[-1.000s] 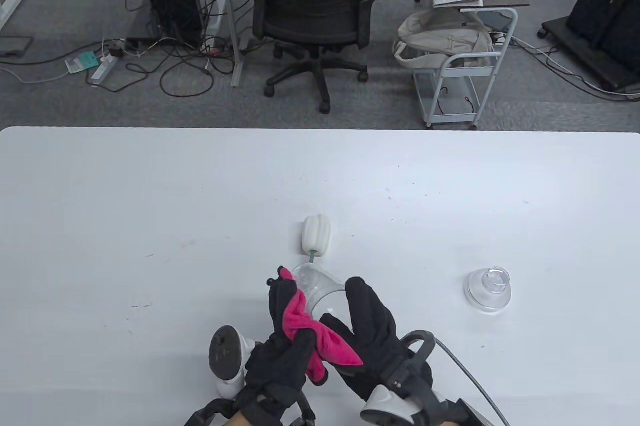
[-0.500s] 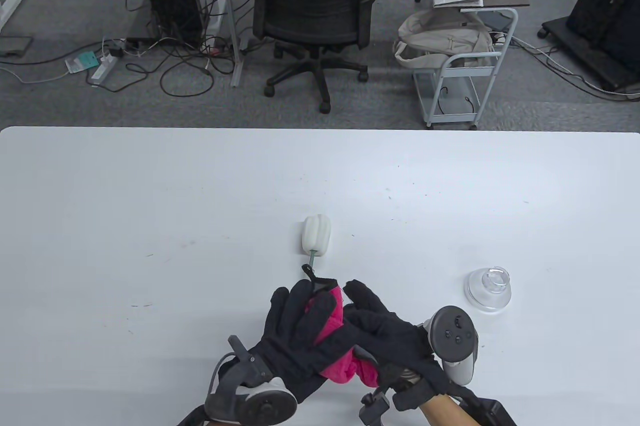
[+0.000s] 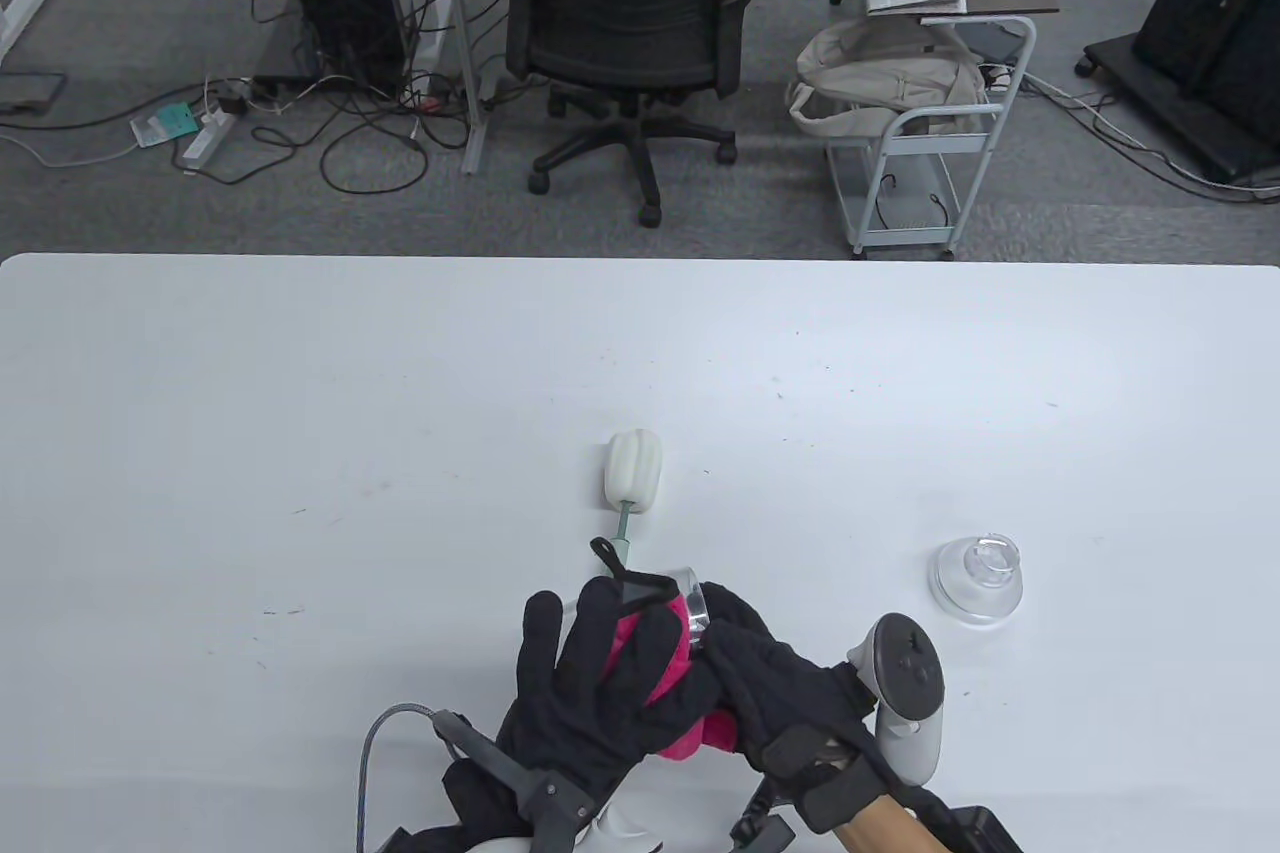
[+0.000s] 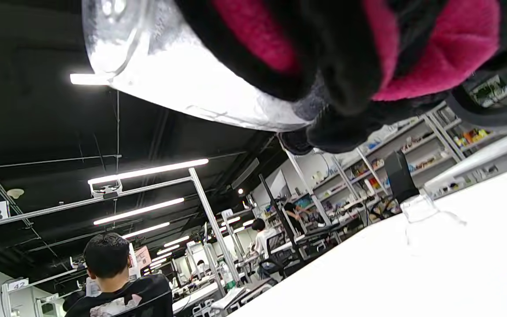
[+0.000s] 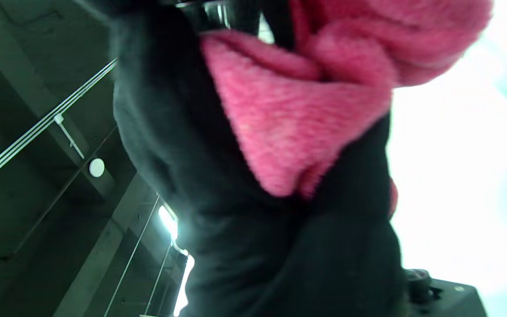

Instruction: Brush the shaker cup with the cup brush

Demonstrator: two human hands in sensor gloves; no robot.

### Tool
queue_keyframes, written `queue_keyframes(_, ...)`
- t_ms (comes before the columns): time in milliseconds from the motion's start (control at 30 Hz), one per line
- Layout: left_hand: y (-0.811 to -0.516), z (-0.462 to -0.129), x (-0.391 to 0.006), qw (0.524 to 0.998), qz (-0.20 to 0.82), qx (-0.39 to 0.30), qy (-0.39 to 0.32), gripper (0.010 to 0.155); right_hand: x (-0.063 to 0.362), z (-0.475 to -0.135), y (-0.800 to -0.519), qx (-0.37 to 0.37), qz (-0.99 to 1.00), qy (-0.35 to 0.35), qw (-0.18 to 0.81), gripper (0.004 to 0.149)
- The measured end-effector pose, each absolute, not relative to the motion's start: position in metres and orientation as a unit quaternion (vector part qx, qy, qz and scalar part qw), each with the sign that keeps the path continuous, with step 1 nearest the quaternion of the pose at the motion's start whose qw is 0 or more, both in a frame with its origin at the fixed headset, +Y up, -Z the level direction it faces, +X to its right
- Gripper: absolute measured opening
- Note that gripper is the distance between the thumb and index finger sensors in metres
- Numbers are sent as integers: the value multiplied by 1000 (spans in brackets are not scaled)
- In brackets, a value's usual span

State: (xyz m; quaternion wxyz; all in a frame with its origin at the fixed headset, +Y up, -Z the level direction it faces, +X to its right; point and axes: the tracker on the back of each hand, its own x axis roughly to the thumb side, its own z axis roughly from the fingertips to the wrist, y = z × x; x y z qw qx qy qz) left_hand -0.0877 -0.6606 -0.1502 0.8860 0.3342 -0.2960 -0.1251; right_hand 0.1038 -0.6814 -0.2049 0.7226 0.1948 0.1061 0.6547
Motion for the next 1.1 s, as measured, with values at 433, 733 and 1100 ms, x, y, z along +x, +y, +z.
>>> queue_keyframes(433, -658, -188, -122, 909, 203, 136, -339, 103, 99, -213, -684, 274, 693, 89, 661, 59)
queue_keyframes(733, -679, -204, -126, 895, 276, 84, -341, 96, 90, -219, -702, 266, 699, 130, 651, 58)
queue_keyframes(1100, -678, -210, -140, 828, 461, 3, -320, 87, 88, -215, -684, 342, 732, 73, 584, 49)
